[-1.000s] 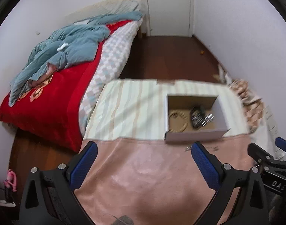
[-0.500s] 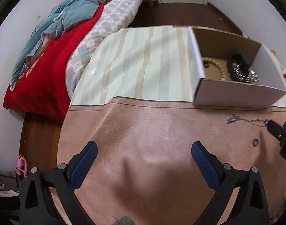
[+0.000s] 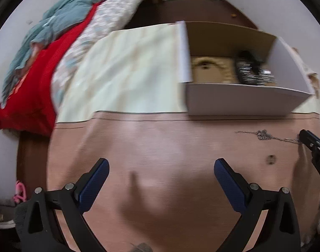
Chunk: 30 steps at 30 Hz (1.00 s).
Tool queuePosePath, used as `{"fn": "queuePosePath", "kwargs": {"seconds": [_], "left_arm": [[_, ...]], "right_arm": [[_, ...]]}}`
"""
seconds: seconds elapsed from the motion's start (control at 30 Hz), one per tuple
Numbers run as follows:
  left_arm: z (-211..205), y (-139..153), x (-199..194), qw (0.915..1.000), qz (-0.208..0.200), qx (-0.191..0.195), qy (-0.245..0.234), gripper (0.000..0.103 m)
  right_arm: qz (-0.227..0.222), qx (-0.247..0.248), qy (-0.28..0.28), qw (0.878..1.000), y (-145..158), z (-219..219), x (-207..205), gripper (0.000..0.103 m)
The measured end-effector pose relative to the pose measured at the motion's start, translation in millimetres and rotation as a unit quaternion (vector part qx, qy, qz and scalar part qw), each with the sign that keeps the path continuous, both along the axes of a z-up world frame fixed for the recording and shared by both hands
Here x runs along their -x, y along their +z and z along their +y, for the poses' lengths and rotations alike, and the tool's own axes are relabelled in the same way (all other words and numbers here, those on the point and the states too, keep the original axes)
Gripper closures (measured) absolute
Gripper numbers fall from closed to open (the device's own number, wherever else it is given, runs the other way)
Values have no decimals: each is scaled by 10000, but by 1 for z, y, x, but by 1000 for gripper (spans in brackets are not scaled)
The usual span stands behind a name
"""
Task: Organize jewelry
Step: 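Grasp the silver pendant necklace's clasp end with the right tool while the left tool grasps the black ring, then lift the necklace with the right tool while the left tool lifts the ring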
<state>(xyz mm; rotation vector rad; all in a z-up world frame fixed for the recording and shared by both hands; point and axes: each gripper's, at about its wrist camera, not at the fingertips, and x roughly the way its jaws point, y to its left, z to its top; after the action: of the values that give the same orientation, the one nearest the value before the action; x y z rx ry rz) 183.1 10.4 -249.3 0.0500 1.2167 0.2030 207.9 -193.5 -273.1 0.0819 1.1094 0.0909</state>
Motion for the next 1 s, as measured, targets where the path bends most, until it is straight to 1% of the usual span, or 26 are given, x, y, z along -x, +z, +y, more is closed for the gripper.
{"fn": "queuePosePath", "kwargs": {"seconds": [0.07,0.13,0.23,0.37,0.43,0.5,0.53,0.57,0.6,0.63,0.67,0.77,1.0], "left_arm": [[-17,1,-2,9996,5,242,-141,1],[-33,0,-3,9984,37,482,-298,1],[-60,-3,-5,9954,92,761,-568,2],[-83,-4,-6,9926,-7,850,-863,2],[-91,-4,-7,9915,-73,830,-994,11],[-97,-8,-10,9907,-40,810,-1093,31],[-98,-11,-11,9903,2,813,-1131,36],[-100,-12,-13,9899,26,816,-1155,48],[-102,-14,-13,9898,57,799,-1182,63],[-103,-16,-13,9894,86,802,-1210,71],[-103,-17,-13,9891,109,802,-1234,80],[-106,-17,-10,9884,53,704,-1346,93],[-101,-14,5,9872,33,649,-1456,93]], "right_arm": [[44,-87,-236,9997,1,-19,0,90],[73,-70,-402,9991,1,-36,1,90],[79,-56,-496,9987,4,-50,3,90],[100,-24,-523,9986,4,-62,5,90],[112,-32,-535,9985,5,-66,6,90],[107,-29,-533,9985,6,-68,7,90],[104,-23,-534,9985,6,-69,7,90],[100,-20,-538,9985,7,-71,9,90],[100,-21,-541,9985,8,-72,10,90],[98,-17,-543,9985,8,-72,10,90],[93,-9,-553,9984,8,-73,11,90],[93,-18,-581,9983,8,-75,11,90],[65,-146,-565,9983,12,-72,13,90]]}}
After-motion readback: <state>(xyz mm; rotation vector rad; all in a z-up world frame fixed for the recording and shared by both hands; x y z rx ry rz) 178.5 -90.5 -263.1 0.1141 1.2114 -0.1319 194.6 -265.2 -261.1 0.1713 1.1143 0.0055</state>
